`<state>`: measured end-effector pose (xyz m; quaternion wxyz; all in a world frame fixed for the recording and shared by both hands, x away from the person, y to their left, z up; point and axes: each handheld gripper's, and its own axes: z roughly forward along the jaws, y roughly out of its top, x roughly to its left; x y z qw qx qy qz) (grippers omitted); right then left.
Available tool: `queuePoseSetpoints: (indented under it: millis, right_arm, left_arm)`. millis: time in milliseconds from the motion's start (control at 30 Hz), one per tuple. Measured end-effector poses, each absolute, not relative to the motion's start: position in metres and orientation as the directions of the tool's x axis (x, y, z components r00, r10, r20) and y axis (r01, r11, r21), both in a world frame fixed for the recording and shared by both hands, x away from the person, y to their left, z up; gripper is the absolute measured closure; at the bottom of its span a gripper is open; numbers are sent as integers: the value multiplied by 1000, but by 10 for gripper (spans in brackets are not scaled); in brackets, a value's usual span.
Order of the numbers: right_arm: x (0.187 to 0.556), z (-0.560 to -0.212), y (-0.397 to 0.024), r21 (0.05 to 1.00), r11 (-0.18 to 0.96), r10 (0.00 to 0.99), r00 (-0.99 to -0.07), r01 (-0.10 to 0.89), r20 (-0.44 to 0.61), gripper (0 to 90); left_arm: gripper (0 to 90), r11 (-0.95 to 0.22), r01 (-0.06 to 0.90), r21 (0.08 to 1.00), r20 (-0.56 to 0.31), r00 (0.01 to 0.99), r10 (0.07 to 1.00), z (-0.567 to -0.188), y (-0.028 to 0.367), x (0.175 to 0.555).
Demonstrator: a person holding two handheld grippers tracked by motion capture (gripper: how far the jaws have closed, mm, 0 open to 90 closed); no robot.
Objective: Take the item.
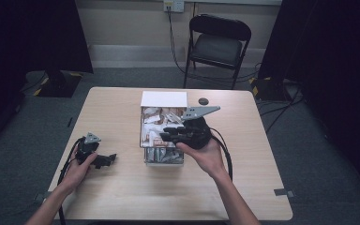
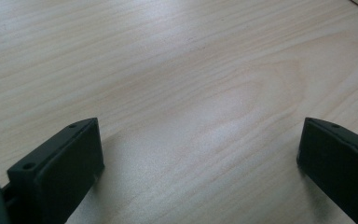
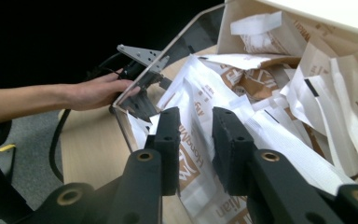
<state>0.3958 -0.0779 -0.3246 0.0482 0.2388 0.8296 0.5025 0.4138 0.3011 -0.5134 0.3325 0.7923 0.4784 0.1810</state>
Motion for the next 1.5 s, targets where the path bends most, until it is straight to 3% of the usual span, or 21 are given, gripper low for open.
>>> queuePoseSetpoints:
  millis: [167, 333, 433, 667, 1000, 1167, 1500]
  right_arm:
    - [398, -326, -77, 857, 374, 450, -878, 353, 165, 728]
    - [394, -325, -75, 863, 384, 428, -891, 329, 149, 859]
    - [394, -322, -78, 874, 354, 417, -892, 334, 171, 885]
    - [385, -316, -87, 874, 359, 411, -896, 328, 167, 887]
    - [386, -324, -81, 857, 389, 414, -895, 337, 165, 808]
    - [387, -325, -78, 858, 390, 418, -894, 334, 158, 884]
    - [387, -322, -83, 868, 363, 422, -890, 339, 171, 896]
  left_arm:
    - [0, -321, 638, 700, -31, 477, 879, -513, 301, 414]
    - [0, -321, 638, 700, -31, 477, 878, -513, 301, 414]
    - [0, -321, 638, 700, -31, 477, 879, -513, 301, 414]
    - [0, -321, 638, 700, -31, 477, 879, -513, 301, 414]
    - [0, -321, 637, 700, -30, 476, 879, -513, 301, 414]
    - [0, -321, 637, 701, -30, 476, 879, -513, 301, 414]
    - [0, -321, 638, 700, -30, 476, 879, -513, 301, 414]
